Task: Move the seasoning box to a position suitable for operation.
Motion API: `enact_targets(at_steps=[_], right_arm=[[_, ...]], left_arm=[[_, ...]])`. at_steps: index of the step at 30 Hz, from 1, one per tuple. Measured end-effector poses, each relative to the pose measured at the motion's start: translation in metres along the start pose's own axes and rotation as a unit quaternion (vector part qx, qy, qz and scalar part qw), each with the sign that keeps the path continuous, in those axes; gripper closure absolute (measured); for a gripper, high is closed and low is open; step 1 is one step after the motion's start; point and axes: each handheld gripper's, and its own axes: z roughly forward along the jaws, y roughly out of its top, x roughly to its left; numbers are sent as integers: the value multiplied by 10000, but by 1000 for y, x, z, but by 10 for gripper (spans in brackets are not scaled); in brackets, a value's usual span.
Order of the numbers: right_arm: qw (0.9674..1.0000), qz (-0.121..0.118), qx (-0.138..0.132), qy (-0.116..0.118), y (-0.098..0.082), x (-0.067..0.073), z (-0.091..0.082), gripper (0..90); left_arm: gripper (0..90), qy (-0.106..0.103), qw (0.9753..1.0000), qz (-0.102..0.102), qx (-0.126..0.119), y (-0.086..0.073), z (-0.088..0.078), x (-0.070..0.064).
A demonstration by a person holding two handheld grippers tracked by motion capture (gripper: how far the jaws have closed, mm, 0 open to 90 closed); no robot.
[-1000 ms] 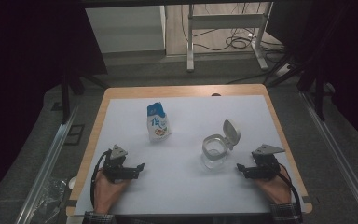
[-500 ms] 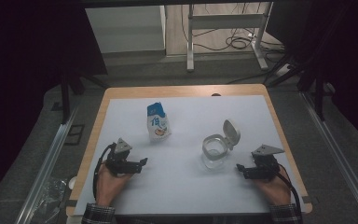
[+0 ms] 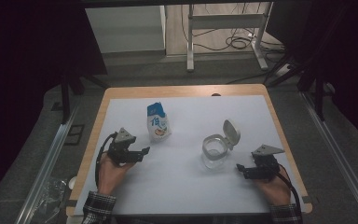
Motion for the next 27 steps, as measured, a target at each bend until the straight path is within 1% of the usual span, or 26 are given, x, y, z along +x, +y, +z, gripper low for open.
enact_targets(at_steps=[3,7,9,12,16,18,21,25,27], right_arm=[[10000,1,-1,0,0,0,0,176],[10000,4,-1,2,0,0,0,176],[10000,1,-2,-1,0,0,0,176],[10000,2,-2,0,0,0,0,176],[10000,2,-2,0,0,0,0,176],[10000,2,-3,-1,0,0,0,176],[10000,3,-3,0,0,0,0,176],[10000,2,-4,-2,0,0,0,176],[10000,2,-5,-2,0,0,0,176]], left_arm=[[279,-39,10000,21,-58,5,1,2],[303,-162,9998,-24,-143,10,2,6],[318,-191,9996,-35,-186,13,2,8],[355,-171,9996,8,-230,19,2,11],[384,-219,9993,2,-293,25,2,14],[401,-295,9989,-61,-350,28,3,17],[414,-475,9978,-170,-421,33,5,20],[428,-539,9973,-201,-459,41,7,22],[435,-550,9969,-204,-530,44,7,23]])
